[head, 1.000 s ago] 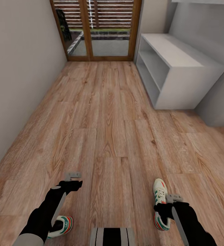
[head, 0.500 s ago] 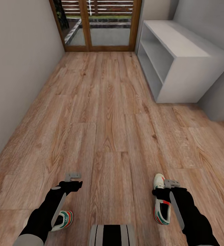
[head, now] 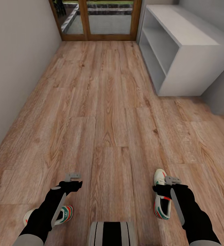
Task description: Pick up the two gym shoes and the two sandals from the corridor floor and place them onto the hallstand (shoe rack) in the corridor, making sure they are on the rack and not on the floor. Arrange them so the two gym shoes are next to each other and the two sandals are next to each other.
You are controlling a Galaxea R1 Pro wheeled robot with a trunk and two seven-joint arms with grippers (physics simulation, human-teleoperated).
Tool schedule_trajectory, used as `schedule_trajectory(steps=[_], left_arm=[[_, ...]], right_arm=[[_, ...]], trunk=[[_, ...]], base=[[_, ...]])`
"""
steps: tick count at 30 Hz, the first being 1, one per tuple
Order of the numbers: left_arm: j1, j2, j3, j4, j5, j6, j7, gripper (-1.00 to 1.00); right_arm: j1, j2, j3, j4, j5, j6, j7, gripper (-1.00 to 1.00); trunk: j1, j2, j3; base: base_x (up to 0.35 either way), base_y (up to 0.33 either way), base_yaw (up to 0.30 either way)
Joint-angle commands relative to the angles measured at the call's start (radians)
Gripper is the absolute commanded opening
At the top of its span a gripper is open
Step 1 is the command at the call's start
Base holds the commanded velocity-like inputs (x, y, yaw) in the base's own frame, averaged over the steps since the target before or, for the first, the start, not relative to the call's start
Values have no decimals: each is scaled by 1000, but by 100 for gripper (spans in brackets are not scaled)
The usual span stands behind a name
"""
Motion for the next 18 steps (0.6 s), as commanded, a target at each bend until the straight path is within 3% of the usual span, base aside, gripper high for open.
schedule_trajectory(steps=[1, 5, 10, 18], left_arm=[[0, 0, 0, 0, 0, 0, 0, 100], [0, 0, 0, 0, 0, 0, 0, 100], [1, 0, 0, 0, 0, 0, 0, 100], [1, 0, 0, 0, 1, 0, 0, 100]], right_arm=[[0, 0, -4, 0, 0, -1, 0, 100], [1, 0, -31, 1, 0, -4, 2, 100], [3, -19, -79, 5, 0, -6, 4, 100], [6, -27, -97, 10, 1, -7, 4, 100]], trunk=[[0, 0, -4], [2, -1, -19], [4, -2, -39], [8, -4, -70]], base=[[0, 0, 0], [0, 0, 0], [0, 0, 0], [0, 0, 0]])
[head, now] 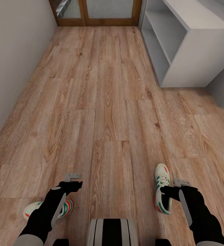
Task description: Pick up the two gym shoes and the two sandals from the corridor floor and place them onto the hallstand (shoe rack) in the corridor, making sure they are on the rack and not on the floor. Arrange them so the two gym shoes are next to each other and the two sandals are next to each other.
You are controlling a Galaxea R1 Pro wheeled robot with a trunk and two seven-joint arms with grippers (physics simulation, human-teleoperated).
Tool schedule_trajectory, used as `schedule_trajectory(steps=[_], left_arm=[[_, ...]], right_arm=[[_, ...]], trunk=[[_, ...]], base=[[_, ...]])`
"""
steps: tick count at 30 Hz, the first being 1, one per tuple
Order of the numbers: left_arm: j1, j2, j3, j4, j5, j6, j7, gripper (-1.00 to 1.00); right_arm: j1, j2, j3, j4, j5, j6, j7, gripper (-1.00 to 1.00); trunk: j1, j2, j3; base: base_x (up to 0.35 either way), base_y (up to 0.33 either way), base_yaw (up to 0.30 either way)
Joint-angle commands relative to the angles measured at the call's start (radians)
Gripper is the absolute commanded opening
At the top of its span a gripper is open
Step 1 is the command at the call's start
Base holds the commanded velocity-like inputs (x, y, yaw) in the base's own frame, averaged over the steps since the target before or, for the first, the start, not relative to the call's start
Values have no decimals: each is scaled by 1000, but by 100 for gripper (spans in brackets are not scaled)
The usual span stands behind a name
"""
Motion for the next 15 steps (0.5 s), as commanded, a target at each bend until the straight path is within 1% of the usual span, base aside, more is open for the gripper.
schedule_trajectory(steps=[1, 3, 5, 11, 12, 15], left_arm=[[0, 0, 0, 0, 0, 0, 0, 100], [0, 0, 0, 0, 0, 0, 0, 100], [0, 0, 0, 0, 0, 0, 0, 100], [0, 0, 0, 0, 0, 0, 0, 100], [0, 0, 0, 0, -1, 0, 0, 100], [0, 0, 0, 0, -1, 0, 0, 100]], right_arm=[[0, 0, -1, 1, 0, 0, 0, 100], [0, -1, -2, 3, 0, -5, 0, 100], [0, -1, -2, 4, 0, -13, 0, 100], [1, 0, -1, 12, 1, -88, 0, 100], [1, 0, -1, 26, 1, -107, 0, 100], [1, 0, -1, 55, 1, -127, 1, 100]], trunk=[[0, 0, -4], [1, -1, -12], [1, -1, -12], [1, -1, -12], [1, -1, -12], [1, -1, -12]], base=[[0, 0, 0], [0, 0, 0], [0, 0, 0], [0, 0, 0], [0, 0, 0], [0, 0, 0]])
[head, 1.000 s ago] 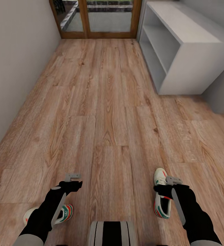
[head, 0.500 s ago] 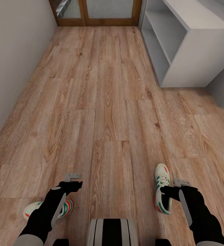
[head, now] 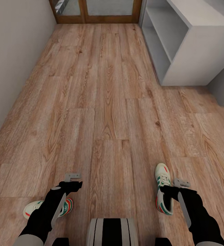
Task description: Pick up the two gym shoes and the two sandals from the corridor floor and place them onto the hallstand (shoe rack) in the corridor, making sure they are on the rack and not on the floor. Arrange them so the two gym shoes are next to each other and the two sandals are next to each other.
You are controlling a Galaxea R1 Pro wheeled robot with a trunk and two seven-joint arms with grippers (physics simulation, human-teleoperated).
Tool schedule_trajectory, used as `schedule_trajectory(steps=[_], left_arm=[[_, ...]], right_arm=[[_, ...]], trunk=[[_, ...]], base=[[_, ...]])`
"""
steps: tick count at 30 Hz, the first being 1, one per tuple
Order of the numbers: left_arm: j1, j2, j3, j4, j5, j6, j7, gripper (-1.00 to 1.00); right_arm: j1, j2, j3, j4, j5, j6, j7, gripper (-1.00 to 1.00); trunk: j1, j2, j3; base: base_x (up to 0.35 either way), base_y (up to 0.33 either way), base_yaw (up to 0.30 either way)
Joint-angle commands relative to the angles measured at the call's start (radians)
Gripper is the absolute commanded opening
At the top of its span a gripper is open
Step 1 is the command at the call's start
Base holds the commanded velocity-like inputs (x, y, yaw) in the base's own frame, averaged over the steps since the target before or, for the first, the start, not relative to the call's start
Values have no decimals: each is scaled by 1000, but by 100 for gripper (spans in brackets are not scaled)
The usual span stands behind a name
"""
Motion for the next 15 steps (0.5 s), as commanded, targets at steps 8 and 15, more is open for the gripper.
schedule_trajectory(steps=[8, 15], left_arm=[[0, 0, 0, 0, 0, 0, -1, 100], [0, 0, 0, 0, 1, 0, 0, 100]], right_arm=[[1, 0, 0, 88, 0, -22, 0, 100], [1, 0, 0, 105, 0, -24, 0, 100]], trunk=[[0, 0, 0], [0, 0, 0]], base=[[0, 0, 0], [0, 0, 0]])
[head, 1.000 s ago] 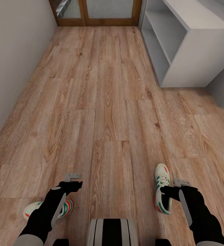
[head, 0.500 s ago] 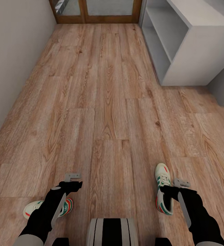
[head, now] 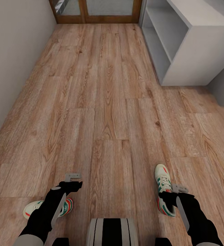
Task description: Pick up the two gym shoes and the two sandals from the corridor floor and place them onto the hallstand (shoe rack) in the corridor, making sure they are on the rack and not on the floor. Arrange them so the two gym shoes are next to each other and the two sandals are next to each other.
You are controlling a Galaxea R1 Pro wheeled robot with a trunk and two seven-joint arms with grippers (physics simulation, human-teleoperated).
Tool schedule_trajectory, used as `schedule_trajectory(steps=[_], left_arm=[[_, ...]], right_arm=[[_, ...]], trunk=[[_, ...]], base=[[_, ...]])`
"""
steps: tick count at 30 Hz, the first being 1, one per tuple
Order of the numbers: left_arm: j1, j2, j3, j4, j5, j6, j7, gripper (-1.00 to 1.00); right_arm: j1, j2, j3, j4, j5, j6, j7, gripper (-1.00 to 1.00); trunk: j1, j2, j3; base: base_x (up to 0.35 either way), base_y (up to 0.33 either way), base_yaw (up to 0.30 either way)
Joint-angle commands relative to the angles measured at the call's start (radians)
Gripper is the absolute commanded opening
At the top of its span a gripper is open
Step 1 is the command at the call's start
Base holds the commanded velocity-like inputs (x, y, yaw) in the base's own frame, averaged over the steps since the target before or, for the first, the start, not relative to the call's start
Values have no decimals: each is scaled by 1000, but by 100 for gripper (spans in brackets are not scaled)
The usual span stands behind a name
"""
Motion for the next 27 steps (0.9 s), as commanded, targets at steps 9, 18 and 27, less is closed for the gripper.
schedule_trajectory(steps=[9, 18, 27], left_arm=[[0, 0, 0, 0, -1, 0, 0, 100], [0, 0, 0, 0, -1, 0, 0, 100], [0, 1, 0, 0, -1, 0, 0, 100]], right_arm=[[0, 0, 0, 3, 0, 0, 0, 100], [0, 0, 0, 4, 0, -1, 0, 100], [0, 0, 0, 5, 0, -1, 0, 100]], trunk=[[0, 0, 0], [0, 0, 0], [0, 0, 0]], base=[[0, 0, 0], [0, 0, 0], [0, 0, 0]])
